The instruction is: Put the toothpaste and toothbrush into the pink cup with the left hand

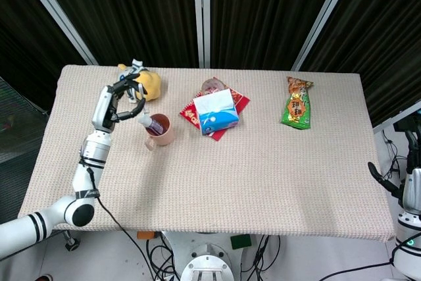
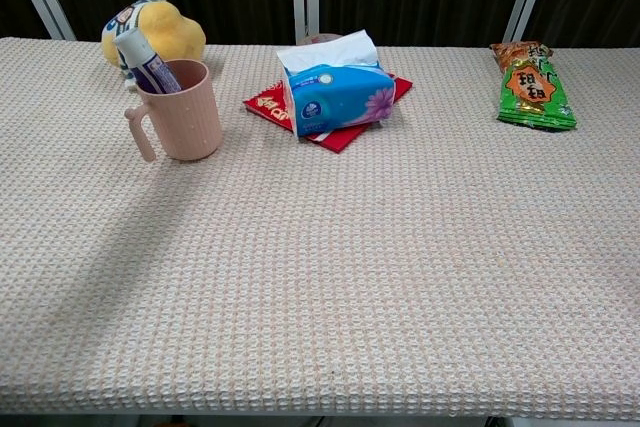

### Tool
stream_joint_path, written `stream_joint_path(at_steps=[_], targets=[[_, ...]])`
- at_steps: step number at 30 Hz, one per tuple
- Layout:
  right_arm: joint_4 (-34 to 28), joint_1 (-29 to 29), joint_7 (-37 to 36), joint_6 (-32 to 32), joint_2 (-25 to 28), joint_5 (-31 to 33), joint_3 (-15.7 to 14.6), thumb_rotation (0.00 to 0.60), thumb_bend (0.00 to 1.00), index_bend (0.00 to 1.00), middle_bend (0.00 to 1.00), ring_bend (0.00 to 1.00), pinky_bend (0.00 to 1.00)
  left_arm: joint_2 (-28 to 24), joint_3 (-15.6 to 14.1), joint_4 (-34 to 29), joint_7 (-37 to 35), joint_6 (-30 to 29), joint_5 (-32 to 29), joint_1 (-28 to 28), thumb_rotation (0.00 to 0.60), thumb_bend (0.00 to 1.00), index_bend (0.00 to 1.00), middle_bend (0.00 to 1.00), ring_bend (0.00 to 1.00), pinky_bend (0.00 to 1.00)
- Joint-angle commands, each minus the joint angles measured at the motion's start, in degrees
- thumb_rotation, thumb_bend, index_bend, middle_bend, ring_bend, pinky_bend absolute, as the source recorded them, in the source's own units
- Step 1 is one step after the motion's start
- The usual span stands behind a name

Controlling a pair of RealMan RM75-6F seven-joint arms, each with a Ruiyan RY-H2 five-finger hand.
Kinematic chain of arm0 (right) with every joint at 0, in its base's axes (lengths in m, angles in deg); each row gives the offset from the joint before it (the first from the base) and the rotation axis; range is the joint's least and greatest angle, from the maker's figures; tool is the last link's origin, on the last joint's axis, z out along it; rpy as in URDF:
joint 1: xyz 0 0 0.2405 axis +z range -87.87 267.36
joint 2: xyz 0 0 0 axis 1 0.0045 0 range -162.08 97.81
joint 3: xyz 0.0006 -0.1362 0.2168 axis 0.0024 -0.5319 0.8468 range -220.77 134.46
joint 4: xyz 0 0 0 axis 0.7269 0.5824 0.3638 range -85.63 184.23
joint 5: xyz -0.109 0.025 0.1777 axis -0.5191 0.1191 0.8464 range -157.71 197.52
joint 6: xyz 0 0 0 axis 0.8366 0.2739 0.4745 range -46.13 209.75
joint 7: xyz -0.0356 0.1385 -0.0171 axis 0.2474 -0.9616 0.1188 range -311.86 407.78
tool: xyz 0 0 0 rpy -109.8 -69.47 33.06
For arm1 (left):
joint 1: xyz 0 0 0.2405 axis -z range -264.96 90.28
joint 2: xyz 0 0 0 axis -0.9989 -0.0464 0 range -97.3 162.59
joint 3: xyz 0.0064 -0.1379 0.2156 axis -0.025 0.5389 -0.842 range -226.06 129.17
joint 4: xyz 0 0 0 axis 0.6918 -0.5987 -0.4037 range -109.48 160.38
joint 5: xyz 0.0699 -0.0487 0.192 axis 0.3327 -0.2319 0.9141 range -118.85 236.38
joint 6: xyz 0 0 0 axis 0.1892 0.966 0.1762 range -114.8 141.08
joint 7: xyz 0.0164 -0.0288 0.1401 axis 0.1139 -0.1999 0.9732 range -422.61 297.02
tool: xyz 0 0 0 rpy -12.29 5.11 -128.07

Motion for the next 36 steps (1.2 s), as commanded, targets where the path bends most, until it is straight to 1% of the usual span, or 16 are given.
stream_joint_path(at_steps=[1,9,19,26,36], targets=[[0.22,-0.02,-0.24,-0.18,-0.09,0.15,0.0,0.6,0.46,0.0,0.0,0.0,0.0,2.87,-0.4,1.84,0.63,1.25,-1.3,1.35,0.6,0.33,0.63,0.5,0.17,0.26],[0.84,-0.07,-0.69,-0.37,-0.39,0.18,-0.18,0.6,0.46,0.0,0.0,0.0,0.0,7.76,-1.3,6.29,0.83,2.22,-1.45,2.65,0.6,0.33,0.63,0.49,0.17,0.25],[1.5,-0.1,-1.11,-0.7,-0.64,0.36,-0.26,0.6,0.46,0.0,0.0,0.0,0.0,11.29,-2.25,11.36,2.52,2.53,-0.49,3.52,0.6,0.33,0.63,0.49,0.17,0.25],[1.94,-0.17,-1.51,-0.88,-0.71,0.59,-0.23,0.6,0.46,0.0,0.0,0.0,0.0,12.8,-2.15,14.2,1.66,4.06,-1.36,3.62,0.6,0.33,0.64,0.49,0.17,0.25],[2.09,-0.11,-1.57,-1.06,-0.74,0.66,-0.19,0.6,0.46,0.0,0.0,0.0,0.0,12.56,-2.25,16.19,0.03,6.49,-1.22,3.36,0.6,0.33,0.64,0.47,0.17,0.24]])
